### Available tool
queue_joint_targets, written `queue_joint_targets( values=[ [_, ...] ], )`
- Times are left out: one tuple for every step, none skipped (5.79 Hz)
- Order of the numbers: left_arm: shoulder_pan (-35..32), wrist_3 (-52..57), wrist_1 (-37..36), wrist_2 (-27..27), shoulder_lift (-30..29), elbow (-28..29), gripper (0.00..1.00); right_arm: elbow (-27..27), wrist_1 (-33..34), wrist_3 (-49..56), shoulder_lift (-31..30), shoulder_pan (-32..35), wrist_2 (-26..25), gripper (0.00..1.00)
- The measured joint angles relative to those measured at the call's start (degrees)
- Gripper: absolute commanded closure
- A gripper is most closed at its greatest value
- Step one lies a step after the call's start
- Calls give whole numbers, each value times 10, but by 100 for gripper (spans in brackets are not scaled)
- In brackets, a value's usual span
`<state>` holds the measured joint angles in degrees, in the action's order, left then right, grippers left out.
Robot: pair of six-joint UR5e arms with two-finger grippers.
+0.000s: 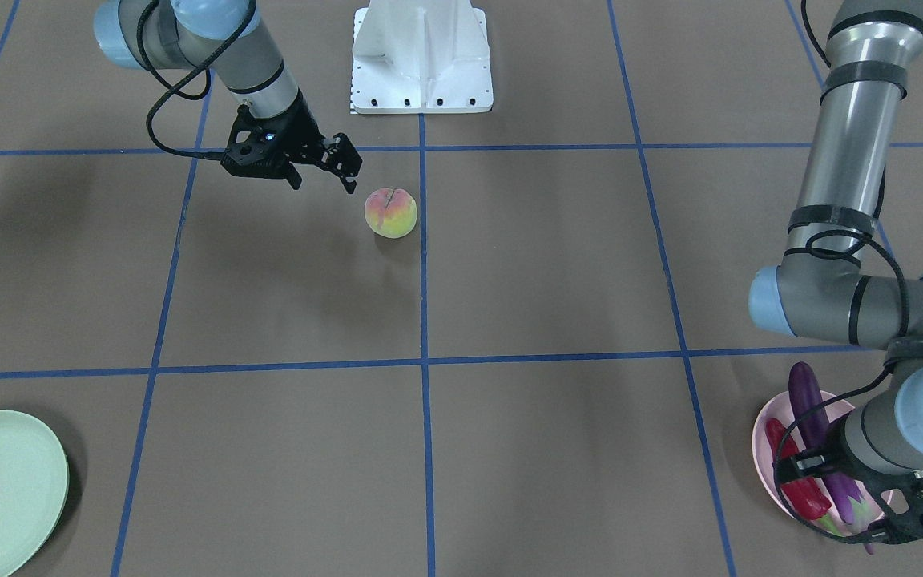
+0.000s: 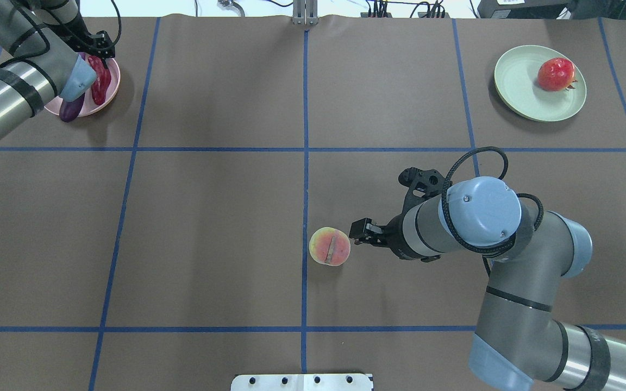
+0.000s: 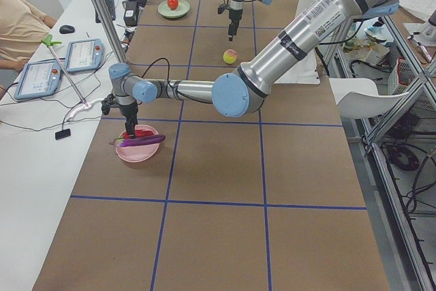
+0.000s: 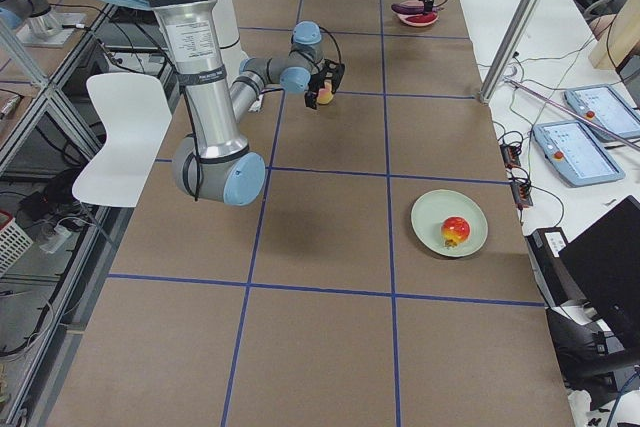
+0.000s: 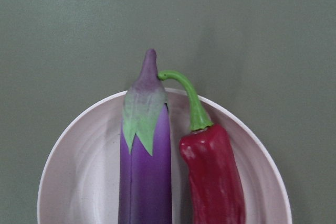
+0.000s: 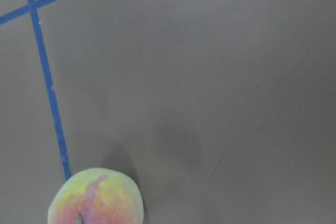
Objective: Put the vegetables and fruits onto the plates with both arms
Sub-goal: 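Close right gripper on the peach while left gripper releases the chili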
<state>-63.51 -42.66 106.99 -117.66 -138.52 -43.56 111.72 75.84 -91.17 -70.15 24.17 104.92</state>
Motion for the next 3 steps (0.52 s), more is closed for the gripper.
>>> queue_joint_targets(
  values=[
    [5,-9,1,0,0,-4,0,-4,0,-2,13,-10,-8,0],
    [8,-17,1,1,1,-13,0,-16,0,-6,31,-16,-19,0],
    [9,-29,0,1,4,-26,0,-31,-1,-11,47,-23,-31,0]
  ],
)
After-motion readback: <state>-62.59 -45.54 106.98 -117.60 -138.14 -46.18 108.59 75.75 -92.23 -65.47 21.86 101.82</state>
